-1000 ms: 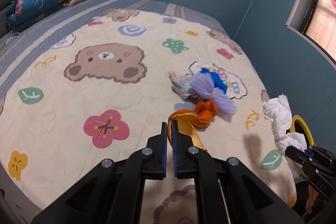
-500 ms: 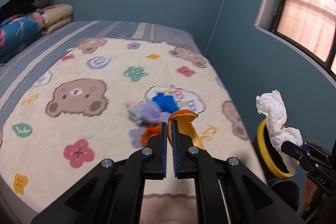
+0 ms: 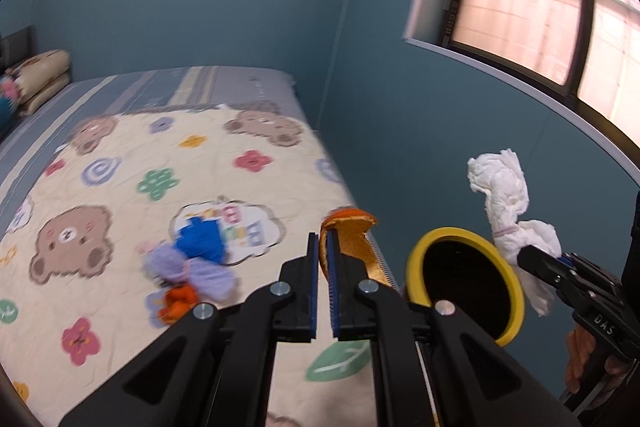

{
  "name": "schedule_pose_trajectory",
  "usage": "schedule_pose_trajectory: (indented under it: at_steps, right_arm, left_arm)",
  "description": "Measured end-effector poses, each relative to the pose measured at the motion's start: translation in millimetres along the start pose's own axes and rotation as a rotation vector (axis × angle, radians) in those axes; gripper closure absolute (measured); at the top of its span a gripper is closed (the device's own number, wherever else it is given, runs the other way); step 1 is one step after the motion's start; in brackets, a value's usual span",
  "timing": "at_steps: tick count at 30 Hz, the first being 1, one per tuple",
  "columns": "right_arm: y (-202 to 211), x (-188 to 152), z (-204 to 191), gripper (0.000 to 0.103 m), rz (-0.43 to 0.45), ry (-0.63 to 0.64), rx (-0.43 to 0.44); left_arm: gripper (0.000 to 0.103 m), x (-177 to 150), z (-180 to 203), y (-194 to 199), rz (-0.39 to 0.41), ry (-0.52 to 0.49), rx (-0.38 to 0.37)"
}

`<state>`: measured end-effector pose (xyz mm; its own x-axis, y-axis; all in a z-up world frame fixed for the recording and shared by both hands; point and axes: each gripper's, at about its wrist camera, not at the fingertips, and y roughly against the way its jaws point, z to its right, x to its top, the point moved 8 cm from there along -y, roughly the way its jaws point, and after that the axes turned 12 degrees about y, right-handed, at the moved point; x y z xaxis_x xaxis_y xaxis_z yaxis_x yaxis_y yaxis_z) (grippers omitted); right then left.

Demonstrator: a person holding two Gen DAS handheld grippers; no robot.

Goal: Collect trash
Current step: 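Carry the orange peel and white tissue over the bin with both tools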

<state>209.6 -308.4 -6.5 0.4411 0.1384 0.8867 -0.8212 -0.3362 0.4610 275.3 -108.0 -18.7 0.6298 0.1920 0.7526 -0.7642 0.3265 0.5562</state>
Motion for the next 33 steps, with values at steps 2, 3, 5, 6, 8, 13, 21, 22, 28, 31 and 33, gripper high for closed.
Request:
schedule_pose_trajectory:
  at_steps: [2,3,5,6,8,13,21,22,28,31,33]
  right_arm:
    - [5.8,-1.9,16.3,0.086,0.009,-0.017,-0.025]
    - [8.2,-3.1,25.2,0.086,0.012,-0.027,-0.041]
    - [12.0,-5.9,39.8,0.086,0.014,-0.045,-0.06]
    - [13.6,-7.2,46.0,0.086,0.014,-0.053,-0.068]
    - [17.5,-11.7,61.4,0.086,0.013,-0.072,-0.093]
    - [21.8,-22.5,93.6,0.086,0.004,-0.112,-0.139]
    - [15.6,-46.7,139.3,0.086,-0.024,-0.182,-0.189]
    - [13.9,-49.0,144.4,0.086,-0.027,-0.188,-0.191]
    - [-0.7,-70.4,165.7,0.085,-0.061,-0.228,-0.201]
    - [-8.2,-82.4,174.6,0.085,-0.082,-0.252,-0.199]
    - [-11.9,-91.6,183.3,0.086,-0.099,-0.263,-0.196]
  left_arm:
    - [0.099,0.3,17.9,-7.4,-0.01,-0.019,-0.022]
    - [0.099,-0.2,29.9,-12.9,-0.017,-0.034,-0.033]
    - [0.099,-1.9,43.2,-19.7,-0.027,-0.049,-0.047]
    - [0.099,-3.4,51.7,-23.7,-0.033,-0.058,-0.057]
    - [0.099,-5.8,65.6,-31.5,-0.045,-0.07,-0.073]
    - [0.099,-14.9,99.2,-57.4,-0.08,-0.094,-0.113]
    - [0.099,-36.8,142.7,-101.1,-0.141,-0.126,-0.154]
    - [0.099,-38.9,146.3,-104.8,-0.15,-0.126,-0.159]
    - [0.099,-60.9,164.9,-136.1,-0.201,-0.15,-0.163]
    - [0.099,-74.1,168.7,-152.5,-0.238,-0.154,-0.158]
    - [0.099,-80.8,170.5,-162.2,-0.256,-0.158,-0.156]
